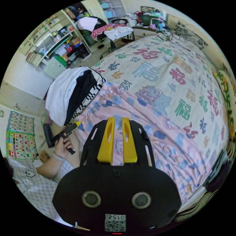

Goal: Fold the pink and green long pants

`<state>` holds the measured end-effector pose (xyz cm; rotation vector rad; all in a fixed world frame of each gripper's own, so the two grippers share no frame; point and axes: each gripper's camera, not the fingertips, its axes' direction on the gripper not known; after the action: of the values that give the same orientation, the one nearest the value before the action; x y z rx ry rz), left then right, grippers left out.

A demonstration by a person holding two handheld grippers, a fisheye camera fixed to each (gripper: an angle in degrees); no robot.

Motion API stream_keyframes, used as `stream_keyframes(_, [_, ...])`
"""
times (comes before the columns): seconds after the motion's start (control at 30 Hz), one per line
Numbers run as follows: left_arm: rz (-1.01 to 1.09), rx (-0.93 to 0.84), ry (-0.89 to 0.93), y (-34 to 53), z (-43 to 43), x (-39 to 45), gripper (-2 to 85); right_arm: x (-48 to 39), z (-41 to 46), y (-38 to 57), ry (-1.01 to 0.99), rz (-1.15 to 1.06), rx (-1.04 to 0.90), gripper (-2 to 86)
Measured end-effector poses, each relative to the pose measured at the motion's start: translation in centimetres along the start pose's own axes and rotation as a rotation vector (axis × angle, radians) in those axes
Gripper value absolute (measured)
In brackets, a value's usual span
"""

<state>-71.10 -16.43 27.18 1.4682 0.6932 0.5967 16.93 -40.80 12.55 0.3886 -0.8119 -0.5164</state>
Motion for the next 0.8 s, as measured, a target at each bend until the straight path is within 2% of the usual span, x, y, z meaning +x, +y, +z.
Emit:
stream_keyframes(0.07, [0.021,-0.001,-0.043,0.4,0.6,1.4,9.0,4.4,-6.2,8.9,-0.157,0.101,0.099,5.6])
stream_keyframes(0.13, [0.004,-0.014,-0.063,0.5,1.2,2.0,5.7,7.5,-10.6,15.9,-0.186,0.231,0.18,5.5])
stream_keyframes(0.17, [-0.01,-0.048,-0.056,0.5,1.6,2.4,2.2,9.1,-13.4,20.5,-0.164,0.319,0.245,5.4])
stream_keyframes(0.37, [-0.019,-0.037,-0.003,1.6,-0.9,5.1,-0.2,14.6,-24.0,38.7,-0.065,0.759,0.455,5.2])
stream_keyframes(0.5, [-0.044,-0.004,0.004,1.9,-2.4,5.7,-0.4,18.4,-28.3,46.3,-0.143,0.978,0.566,5.8])
stream_keyframes(0.63, [-0.011,-0.007,-0.072,2.0,-2.9,7.0,-0.4,22.8,-32.8,52.7,-0.219,1.181,0.683,7.7])
stream_keyframes(0.8, [-0.049,-0.049,-0.097,2.7,-1.0,7.5,-0.5,28.3,-35.7,56.8,-0.374,1.41,0.65,9.9])
